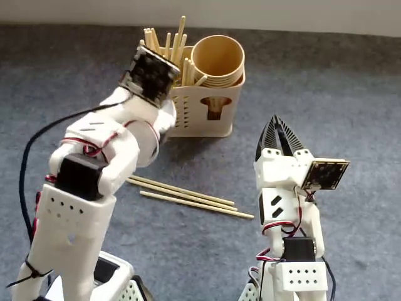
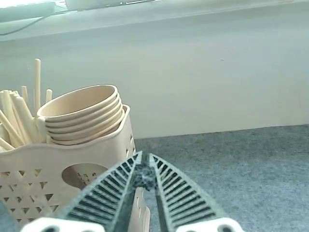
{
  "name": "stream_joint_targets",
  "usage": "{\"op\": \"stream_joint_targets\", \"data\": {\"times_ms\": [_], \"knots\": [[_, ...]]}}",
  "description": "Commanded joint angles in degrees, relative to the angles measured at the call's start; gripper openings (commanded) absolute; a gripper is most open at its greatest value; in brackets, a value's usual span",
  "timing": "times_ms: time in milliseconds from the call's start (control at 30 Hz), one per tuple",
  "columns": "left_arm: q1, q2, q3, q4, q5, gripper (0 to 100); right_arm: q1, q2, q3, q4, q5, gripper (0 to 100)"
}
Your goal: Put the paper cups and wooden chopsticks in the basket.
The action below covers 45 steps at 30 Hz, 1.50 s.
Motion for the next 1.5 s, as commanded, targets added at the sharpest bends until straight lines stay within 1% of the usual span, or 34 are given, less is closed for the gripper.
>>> {"op": "stream_joint_targets", "data": {"times_ms": [0,300,433,533,733,867,967,1133,1200,1300,1467], "knots": [[2.3,-3.0,2.5,4.1,-2.8,10,-0.4,-0.7,-0.3,-0.3,0.1,0.9],[2.5,-8.1,9.6,5.1,-8.0,10,-0.4,-0.7,-0.3,-0.3,0.1,0.9],[7.3,-9.6,12.4,9.8,-11.9,10,-0.4,-0.7,-0.3,-0.3,0.1,0.9],[11.5,-9.8,14.8,12.9,-12.6,10,-0.3,-0.7,-0.3,-0.3,0.1,0.9],[15.4,-9.5,22.7,13.0,-12.8,11,-0.3,-0.7,-0.3,-0.3,0.1,0.9],[17.6,-9.5,27.7,13.0,-12.8,16,-0.2,-0.7,-0.3,-0.3,0.1,0.9],[18.1,-9.5,31.1,11.3,-12.9,17,-0.2,-0.7,-0.3,-0.3,0.1,0.9],[17.8,-9.5,36.6,3.6,-12.9,17,-0.2,-0.7,-0.2,-0.3,0.1,0.9],[18.1,-9.1,37.4,2.1,-12.8,17,-0.2,-0.7,-0.2,-0.3,0.1,0.9],[17.9,-4.6,36.0,1.6,-12.8,17,-0.2,-0.7,-0.2,-0.3,0.1,0.9],[17.9,7.9,30.0,1.3,-13.0,17,-0.2,-0.7,-0.2,-0.3,0.1,0.9]]}}
